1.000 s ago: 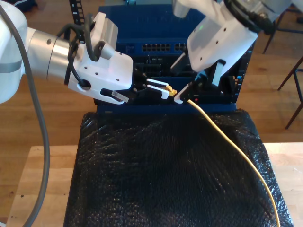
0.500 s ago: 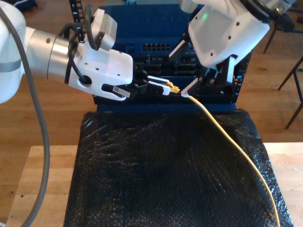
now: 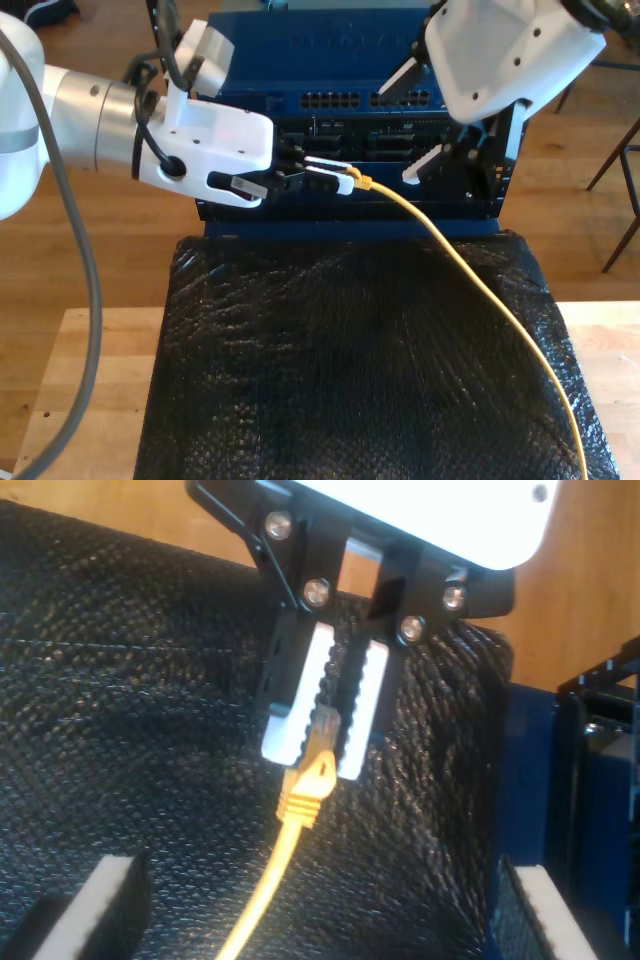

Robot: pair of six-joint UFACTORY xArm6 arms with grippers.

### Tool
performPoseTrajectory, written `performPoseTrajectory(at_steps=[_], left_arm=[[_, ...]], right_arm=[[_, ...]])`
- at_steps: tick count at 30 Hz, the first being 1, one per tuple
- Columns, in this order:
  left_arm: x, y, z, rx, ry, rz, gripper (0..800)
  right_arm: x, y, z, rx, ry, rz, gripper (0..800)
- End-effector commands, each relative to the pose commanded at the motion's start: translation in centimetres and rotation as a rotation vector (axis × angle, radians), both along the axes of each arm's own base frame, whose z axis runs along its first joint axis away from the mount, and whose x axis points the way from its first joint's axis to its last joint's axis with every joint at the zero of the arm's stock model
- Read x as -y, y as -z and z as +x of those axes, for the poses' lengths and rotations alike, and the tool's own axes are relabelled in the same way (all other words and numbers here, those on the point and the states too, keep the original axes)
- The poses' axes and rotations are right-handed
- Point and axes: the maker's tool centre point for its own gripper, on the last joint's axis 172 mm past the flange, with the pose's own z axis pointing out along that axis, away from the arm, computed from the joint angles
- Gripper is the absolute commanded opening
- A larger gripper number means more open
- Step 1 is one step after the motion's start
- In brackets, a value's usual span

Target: Grab the cable and plug it in

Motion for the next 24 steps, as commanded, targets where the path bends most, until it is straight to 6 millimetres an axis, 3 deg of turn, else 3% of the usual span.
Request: performPoseTrajectory(at_steps=[11,18,24], left_arm=[[0.2,-1.5,-0.1,-0.073,0.051,-0.123,3],[-0.1,-2.3,-0.1,-0.131,0.076,-0.223,3],[-0.2,-2.1,-0.3,-0.173,0.093,-0.252,3]], right_arm=[[1.5,0.7,-0.1,0.186,0.025,0.025,797],[2.2,1.2,-1.4,0.261,0.009,0.030,777],[2.1,0.1,-2.3,0.305,-0.012,0.035,777]])
